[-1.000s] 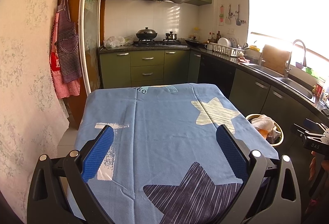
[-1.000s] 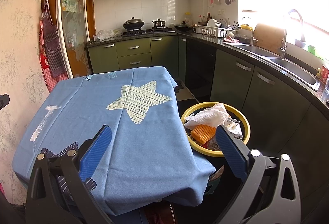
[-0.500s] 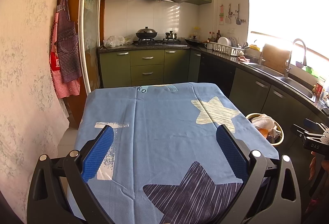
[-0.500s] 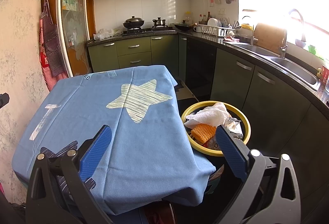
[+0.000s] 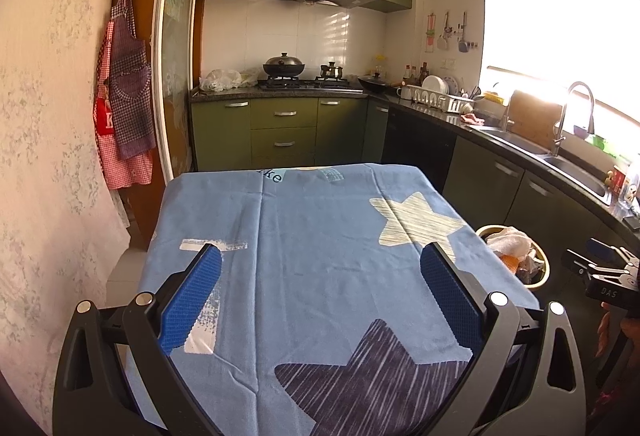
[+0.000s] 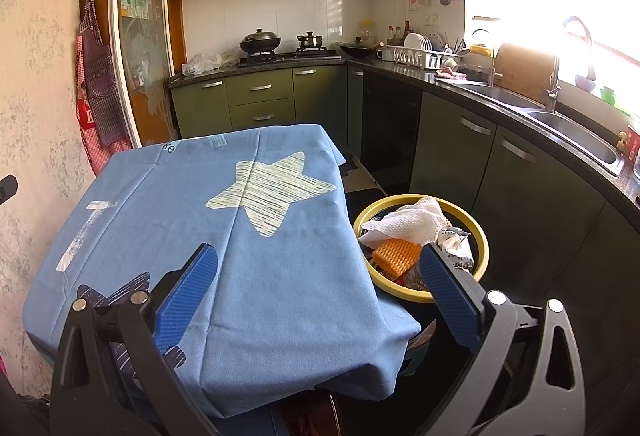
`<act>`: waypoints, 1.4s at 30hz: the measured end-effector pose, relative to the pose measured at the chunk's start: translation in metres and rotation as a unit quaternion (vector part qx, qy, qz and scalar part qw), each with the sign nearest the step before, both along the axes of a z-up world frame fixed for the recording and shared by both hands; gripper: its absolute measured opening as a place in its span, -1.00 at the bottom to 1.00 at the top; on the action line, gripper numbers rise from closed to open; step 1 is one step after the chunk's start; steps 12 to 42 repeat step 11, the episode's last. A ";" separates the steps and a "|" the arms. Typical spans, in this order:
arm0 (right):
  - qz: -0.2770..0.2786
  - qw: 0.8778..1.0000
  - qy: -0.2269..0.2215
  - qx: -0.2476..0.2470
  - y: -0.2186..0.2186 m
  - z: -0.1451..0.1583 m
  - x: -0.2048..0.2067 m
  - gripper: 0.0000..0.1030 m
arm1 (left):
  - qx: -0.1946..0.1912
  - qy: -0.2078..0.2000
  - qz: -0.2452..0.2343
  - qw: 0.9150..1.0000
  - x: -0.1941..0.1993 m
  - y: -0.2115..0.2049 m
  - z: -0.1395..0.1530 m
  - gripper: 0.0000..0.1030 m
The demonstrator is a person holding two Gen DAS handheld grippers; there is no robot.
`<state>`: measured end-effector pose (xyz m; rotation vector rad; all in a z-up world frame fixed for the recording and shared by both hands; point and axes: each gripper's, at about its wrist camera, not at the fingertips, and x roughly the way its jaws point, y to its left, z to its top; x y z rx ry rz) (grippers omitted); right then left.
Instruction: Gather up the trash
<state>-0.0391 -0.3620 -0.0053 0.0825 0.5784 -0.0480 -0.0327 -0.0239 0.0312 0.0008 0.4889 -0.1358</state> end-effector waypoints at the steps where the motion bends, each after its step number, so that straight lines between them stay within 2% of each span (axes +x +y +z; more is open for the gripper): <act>1: 0.001 1.000 0.001 0.001 0.000 -0.002 0.001 0.87 | 0.001 0.002 0.002 1.000 0.002 0.000 0.000 0.91; 6: 0.010 1.000 0.009 0.000 0.004 -0.006 0.013 0.87 | 0.010 0.032 0.015 0.999 0.025 0.005 -0.009 0.91; 11: 0.037 0.999 0.037 0.002 0.016 -0.017 0.063 0.87 | 0.028 0.067 0.036 0.997 0.085 0.021 -0.034 0.91; 42: 0.037 0.999 0.037 0.002 0.016 -0.017 0.063 0.87 | 0.028 0.067 0.036 0.997 0.085 0.021 -0.034 0.91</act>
